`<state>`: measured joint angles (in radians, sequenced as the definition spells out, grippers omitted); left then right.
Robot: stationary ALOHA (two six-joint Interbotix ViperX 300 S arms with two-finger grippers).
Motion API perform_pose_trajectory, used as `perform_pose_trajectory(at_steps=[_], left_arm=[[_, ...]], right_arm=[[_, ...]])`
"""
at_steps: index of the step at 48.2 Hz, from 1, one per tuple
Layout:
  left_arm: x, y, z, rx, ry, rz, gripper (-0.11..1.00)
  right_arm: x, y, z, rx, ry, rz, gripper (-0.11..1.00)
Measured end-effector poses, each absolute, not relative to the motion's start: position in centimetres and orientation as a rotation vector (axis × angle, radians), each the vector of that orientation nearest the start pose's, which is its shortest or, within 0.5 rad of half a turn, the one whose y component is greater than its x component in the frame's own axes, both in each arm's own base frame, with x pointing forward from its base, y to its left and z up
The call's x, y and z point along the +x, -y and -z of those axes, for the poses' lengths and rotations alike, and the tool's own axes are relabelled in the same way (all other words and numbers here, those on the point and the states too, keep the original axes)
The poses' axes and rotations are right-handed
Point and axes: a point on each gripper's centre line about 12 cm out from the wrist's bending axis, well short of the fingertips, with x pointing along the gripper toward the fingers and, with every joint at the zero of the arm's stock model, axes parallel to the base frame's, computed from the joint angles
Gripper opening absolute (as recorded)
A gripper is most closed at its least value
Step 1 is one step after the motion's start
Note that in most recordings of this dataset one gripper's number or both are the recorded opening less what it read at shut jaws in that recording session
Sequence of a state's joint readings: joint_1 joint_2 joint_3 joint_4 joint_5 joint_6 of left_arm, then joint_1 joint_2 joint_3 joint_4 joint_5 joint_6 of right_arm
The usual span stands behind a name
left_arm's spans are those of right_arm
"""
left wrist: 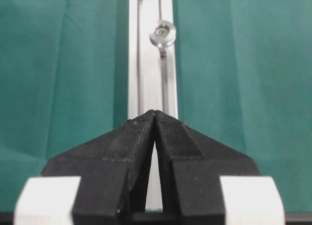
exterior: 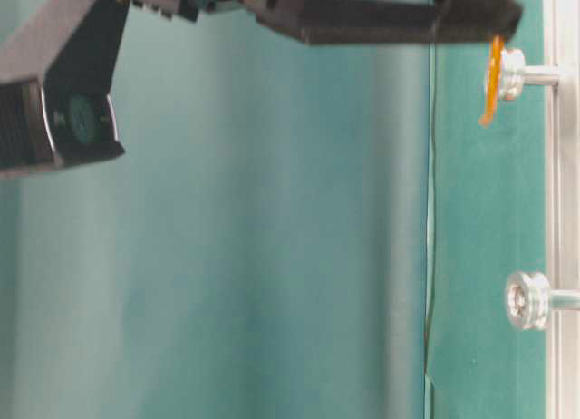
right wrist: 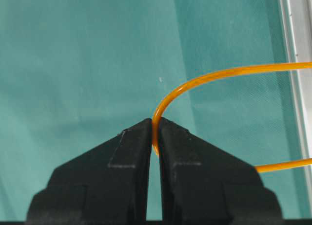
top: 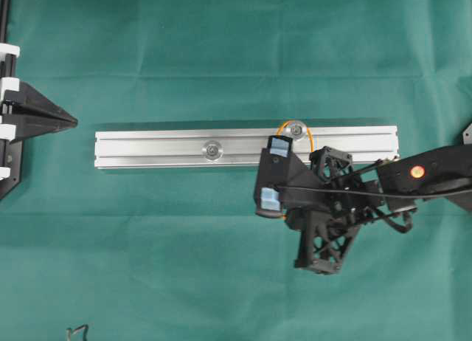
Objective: Hook the rubber onto the shaft.
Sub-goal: 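Rotate the right gripper and pull the band around the right pulley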
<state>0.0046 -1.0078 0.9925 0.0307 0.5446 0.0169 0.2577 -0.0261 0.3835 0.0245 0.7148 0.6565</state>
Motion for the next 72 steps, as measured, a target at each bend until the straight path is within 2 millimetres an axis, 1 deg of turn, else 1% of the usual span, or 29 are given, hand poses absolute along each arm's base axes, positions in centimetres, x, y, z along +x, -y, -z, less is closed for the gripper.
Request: perform_pose_trajectory(at_steps=[11, 26, 39, 51, 63, 72], left_arm=[[18.0, -0.3, -28.2, 0.047, -0.529, -0.008, 0.02], [18.0, -0.3, -28.3, 0.047, -0.528, -0.008, 0.02], [17.9, -0.3, -28.4, 0.047, -0.523, -0.008, 0.02], [17.9, -0.3, -28.4, 0.045, -0.520, -0.008, 0.02], [17.9, -0.2, -28.4, 0.047, -0.520, -0.007, 0.02], [17.9, -0.3, -28.5, 0.047, -0.519, -0.008, 0.02]], right_arm=[[39.6, -9.9, -21.8, 0.581, -1.072, 0.207, 0.07], [42.2, -8.4, -21.7, 0.763, -1.027, 0.343, 0.07], [43.8, -7.8, -21.6, 0.872, -0.994, 0.422, 0.07], [44.6, -7.3, -21.6, 0.932, -0.954, 0.487, 0.07], [44.9, -6.5, -21.8, 1.019, -0.902, 0.570, 0.07], [44.6, -6.0, -21.5, 1.112, -0.888, 0.662, 0.07]])
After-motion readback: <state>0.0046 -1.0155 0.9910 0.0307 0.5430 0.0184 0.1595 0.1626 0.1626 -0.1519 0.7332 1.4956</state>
